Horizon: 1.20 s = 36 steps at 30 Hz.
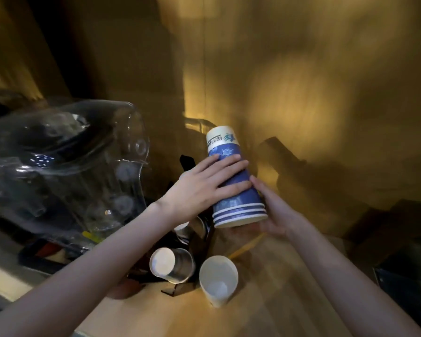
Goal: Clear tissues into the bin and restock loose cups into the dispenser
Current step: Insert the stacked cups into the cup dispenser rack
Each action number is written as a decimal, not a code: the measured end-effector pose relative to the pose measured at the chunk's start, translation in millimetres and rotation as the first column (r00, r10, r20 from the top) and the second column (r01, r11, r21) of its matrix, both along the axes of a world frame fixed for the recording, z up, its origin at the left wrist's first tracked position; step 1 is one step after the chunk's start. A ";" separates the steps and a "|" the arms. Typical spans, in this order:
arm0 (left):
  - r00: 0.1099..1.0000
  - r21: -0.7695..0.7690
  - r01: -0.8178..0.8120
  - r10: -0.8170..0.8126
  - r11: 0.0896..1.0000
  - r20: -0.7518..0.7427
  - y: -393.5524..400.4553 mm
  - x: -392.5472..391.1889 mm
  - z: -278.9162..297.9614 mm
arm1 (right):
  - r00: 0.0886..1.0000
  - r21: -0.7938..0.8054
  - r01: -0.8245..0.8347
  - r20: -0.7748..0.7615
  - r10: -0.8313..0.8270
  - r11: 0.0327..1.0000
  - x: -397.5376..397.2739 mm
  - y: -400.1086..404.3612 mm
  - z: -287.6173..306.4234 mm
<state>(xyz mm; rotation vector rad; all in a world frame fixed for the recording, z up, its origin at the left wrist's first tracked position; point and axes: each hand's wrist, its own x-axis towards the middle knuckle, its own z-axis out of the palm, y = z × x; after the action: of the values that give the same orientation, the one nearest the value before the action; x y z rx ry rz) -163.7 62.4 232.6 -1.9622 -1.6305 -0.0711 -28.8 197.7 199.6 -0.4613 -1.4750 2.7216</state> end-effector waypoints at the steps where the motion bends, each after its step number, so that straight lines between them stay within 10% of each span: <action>1: 0.999 0.033 -0.021 0.022 0.999 -0.029 -5.5 -7.6 1.6 | 0.999 0.005 -0.012 -0.043 0.012 1.000 -7.9 -2.6 2.1; 5: 0.937 0.218 -0.164 0.084 0.962 0.338 -20.8 -26.1 7.4 | 0.985 0.135 0.050 -0.170 -0.027 0.990 -40.7 -8.5 9.9; 8: 0.575 0.206 -0.334 0.025 0.920 0.818 -25.3 -31.3 21.2 | 0.967 0.463 0.251 -0.166 -0.196 0.850 -63.8 -11.8 13.3; 12: 0.233 0.234 -0.292 -0.168 0.928 0.958 -23.1 -43.0 39.7 | 0.955 0.755 0.292 -0.195 -0.224 0.587 -88.4 -21.4 11.4; 18: 0.375 0.251 -0.378 -0.100 0.891 0.922 -20.4 -57.8 43.4 | 0.944 0.775 0.320 -0.213 -0.252 0.544 -125.9 -28.6 -3.9; 25: 0.296 0.158 -0.457 -0.018 0.875 0.955 -22.2 -69.5 32.9 | 0.957 0.822 0.275 -0.185 -0.223 0.498 -128.3 -20.5 -16.6; 36: 0.402 0.064 -0.388 0.106 0.920 0.910 -5.7 -67.4 2.2 | 0.910 0.899 0.321 -0.206 -0.359 0.299 -132.0 -19.4 -47.9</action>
<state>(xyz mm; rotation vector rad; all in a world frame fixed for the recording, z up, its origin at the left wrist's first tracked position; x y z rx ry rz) -231.1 56.7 234.7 -1.4382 -2.3701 -1.3876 -160.7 178.4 151.8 -0.6223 -2.2452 1.1802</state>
